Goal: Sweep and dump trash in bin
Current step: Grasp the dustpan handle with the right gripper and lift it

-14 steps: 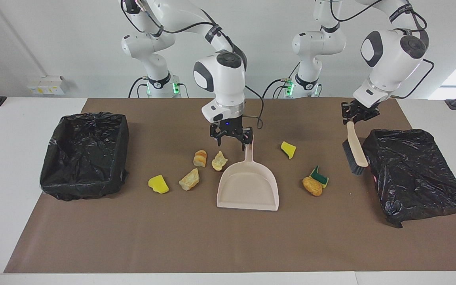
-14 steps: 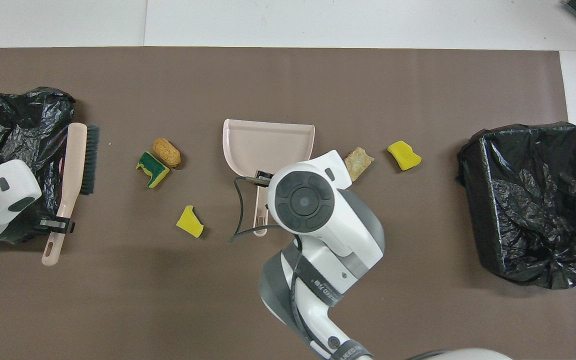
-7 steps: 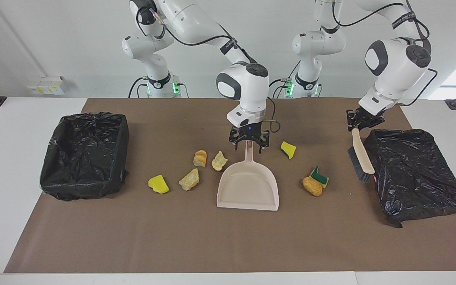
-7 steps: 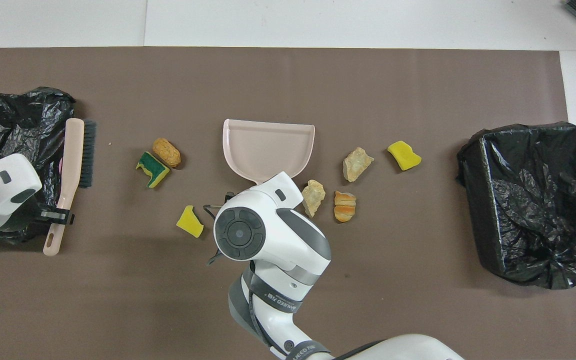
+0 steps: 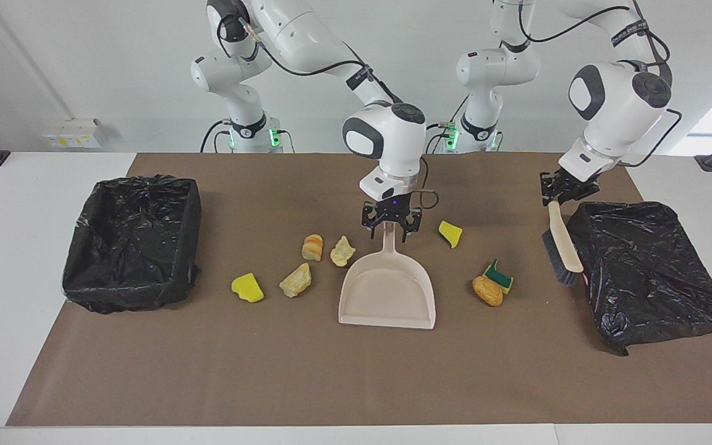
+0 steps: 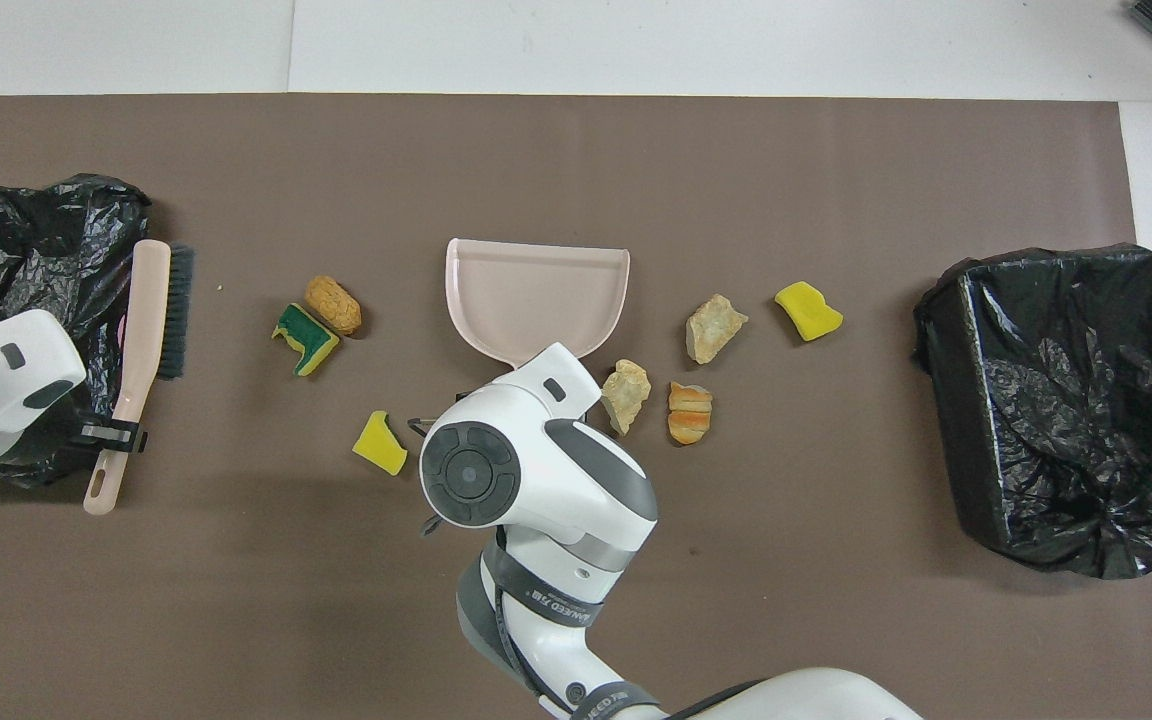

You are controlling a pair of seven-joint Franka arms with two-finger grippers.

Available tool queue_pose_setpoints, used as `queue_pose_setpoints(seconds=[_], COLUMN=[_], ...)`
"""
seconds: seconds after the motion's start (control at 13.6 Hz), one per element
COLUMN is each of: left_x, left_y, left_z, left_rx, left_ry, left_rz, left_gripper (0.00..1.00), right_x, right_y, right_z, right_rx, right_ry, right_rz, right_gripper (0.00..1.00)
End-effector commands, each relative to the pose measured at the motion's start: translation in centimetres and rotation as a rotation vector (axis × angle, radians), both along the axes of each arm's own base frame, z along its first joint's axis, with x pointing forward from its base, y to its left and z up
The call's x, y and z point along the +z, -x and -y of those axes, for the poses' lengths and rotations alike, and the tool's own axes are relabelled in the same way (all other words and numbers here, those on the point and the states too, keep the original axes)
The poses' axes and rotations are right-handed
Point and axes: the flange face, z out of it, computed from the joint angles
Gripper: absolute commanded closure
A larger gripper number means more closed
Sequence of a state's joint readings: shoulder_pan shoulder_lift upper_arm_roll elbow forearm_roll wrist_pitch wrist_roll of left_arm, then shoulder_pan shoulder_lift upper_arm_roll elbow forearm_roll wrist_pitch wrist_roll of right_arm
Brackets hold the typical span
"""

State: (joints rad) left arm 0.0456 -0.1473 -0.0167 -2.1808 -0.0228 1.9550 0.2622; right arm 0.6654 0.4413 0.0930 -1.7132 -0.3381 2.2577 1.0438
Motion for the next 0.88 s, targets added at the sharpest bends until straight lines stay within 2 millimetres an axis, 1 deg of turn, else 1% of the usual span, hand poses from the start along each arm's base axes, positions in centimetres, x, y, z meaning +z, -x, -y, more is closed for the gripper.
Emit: queue_pose_setpoints(seconds=[0.0,0.07,0.15,0.29,0.37,0.44,0.51,0.66,0.73,0.81], left_x=[0.3,0.3,0.3,0.6,0.2,-0.3,-0.7,-1.0,-2.6,-4.7], left_y=[0.2,0.1,0.1,-0.3,-1.0,-1.7,-2.0,-1.8,-1.8,-2.1], left_z=[-0.2,-0.2,-0.2,-0.3,-0.5,-0.3,-0.4,-0.3,1.1,3.7], left_rx=[-0.021,-0.021,-0.020,-0.019,-0.046,-0.082,-0.096,-0.101,-0.136,-0.153], left_ry=[-0.019,-0.019,-0.019,-0.026,-0.075,-0.131,-0.149,-0.155,-0.168,-0.173], left_rz=[-0.003,-0.002,-0.002,0.013,0.006,-0.003,-0.013,-0.031,-0.065,-0.093], left_gripper=[1.00,1.00,1.00,1.00,1.00,1.00,1.00,1.00,1.00,1.00], right_x=[1.9,3.0,3.6,4.6,5.3,6.2,7.1,8.8,9.6,10.1], right_y=[0.3,0.7,0.8,1.2,0.7,-0.1,-0.8,-1.4,-2.0,-2.4], right_z=[0.0,0.0,0.4,1.2,2.3,3.9,5.2,7.2,8.8,10.2], right_rx=[0.025,0.053,0.110,0.303,0.348,0.405,0.488,0.647,0.709,0.775], right_ry=[0.007,0.018,0.048,0.107,0.094,0.091,0.091,0.067,0.079,0.098], right_rz=[-0.008,-0.015,-0.032,-0.096,-0.132,-0.149,-0.157,-0.200,-0.218,-0.241], right_gripper=[1.00,1.00,1.00,1.00,1.00,1.00,1.00,1.00,1.00,1.00])
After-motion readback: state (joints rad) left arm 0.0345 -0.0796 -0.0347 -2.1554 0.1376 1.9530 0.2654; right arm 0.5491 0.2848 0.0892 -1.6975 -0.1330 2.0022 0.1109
